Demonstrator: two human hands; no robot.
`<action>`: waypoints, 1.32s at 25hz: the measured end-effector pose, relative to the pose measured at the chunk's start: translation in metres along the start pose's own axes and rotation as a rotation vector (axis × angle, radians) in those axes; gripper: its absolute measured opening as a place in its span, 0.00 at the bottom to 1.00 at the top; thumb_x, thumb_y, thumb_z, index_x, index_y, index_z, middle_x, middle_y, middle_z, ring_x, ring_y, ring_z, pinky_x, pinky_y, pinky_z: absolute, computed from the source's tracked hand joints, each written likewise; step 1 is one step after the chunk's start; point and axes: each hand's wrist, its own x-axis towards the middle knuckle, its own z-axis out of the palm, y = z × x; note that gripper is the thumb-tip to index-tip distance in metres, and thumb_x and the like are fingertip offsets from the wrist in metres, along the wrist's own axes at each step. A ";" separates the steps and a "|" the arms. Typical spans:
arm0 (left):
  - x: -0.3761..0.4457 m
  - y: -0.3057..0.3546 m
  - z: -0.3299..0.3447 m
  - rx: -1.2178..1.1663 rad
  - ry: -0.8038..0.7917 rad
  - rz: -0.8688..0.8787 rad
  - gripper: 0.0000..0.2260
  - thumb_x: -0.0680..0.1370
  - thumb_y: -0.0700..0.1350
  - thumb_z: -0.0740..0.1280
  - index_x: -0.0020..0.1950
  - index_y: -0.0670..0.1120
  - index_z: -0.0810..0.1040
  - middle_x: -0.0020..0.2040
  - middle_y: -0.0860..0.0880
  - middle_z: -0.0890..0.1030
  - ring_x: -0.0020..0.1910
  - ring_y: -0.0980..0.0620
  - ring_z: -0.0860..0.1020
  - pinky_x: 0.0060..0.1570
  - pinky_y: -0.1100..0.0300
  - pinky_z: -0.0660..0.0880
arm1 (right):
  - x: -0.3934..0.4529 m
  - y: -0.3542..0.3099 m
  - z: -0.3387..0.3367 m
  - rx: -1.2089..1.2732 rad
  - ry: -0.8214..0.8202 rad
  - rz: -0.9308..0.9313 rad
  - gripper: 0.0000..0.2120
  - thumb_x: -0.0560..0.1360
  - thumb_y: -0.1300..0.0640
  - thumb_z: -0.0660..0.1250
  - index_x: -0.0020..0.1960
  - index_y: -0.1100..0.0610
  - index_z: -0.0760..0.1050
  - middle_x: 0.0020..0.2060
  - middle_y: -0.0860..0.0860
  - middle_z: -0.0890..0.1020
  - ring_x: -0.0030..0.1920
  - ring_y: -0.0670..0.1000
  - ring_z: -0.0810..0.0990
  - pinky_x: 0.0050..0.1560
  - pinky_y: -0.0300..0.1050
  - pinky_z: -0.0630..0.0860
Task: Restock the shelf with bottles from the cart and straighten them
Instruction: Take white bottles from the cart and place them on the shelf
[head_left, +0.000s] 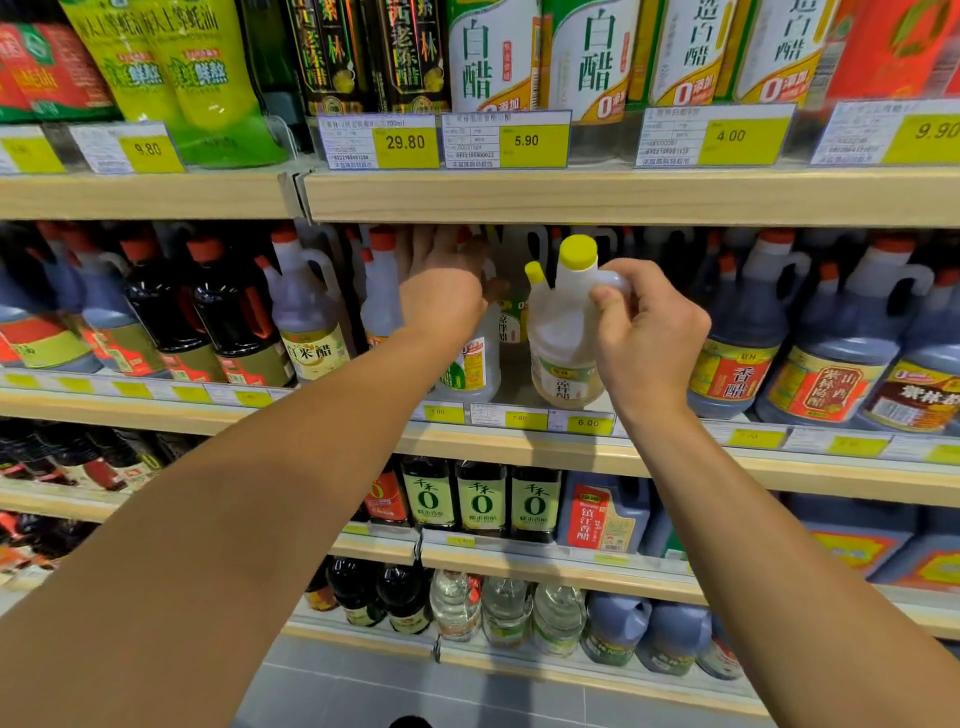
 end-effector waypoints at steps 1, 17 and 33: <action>-0.003 0.001 -0.001 -0.022 0.033 -0.008 0.20 0.76 0.60 0.63 0.63 0.49 0.75 0.65 0.42 0.72 0.63 0.38 0.70 0.53 0.49 0.70 | 0.000 0.003 0.004 -0.002 -0.005 0.013 0.07 0.74 0.59 0.67 0.50 0.57 0.80 0.36 0.50 0.82 0.36 0.48 0.76 0.40 0.43 0.72; -0.079 -0.031 0.011 0.023 -0.022 0.056 0.27 0.77 0.56 0.63 0.74 0.50 0.64 0.70 0.43 0.68 0.72 0.37 0.59 0.72 0.38 0.52 | 0.051 0.037 0.076 -0.148 -0.341 0.317 0.12 0.78 0.56 0.59 0.57 0.53 0.78 0.56 0.53 0.82 0.56 0.56 0.79 0.53 0.42 0.71; -0.303 0.008 -0.142 0.013 -0.315 -0.373 0.29 0.76 0.58 0.63 0.75 0.51 0.61 0.76 0.45 0.62 0.74 0.43 0.60 0.71 0.43 0.60 | -0.088 -0.080 -0.101 0.001 -1.232 0.252 0.29 0.76 0.49 0.66 0.74 0.53 0.62 0.72 0.52 0.67 0.71 0.54 0.66 0.68 0.50 0.66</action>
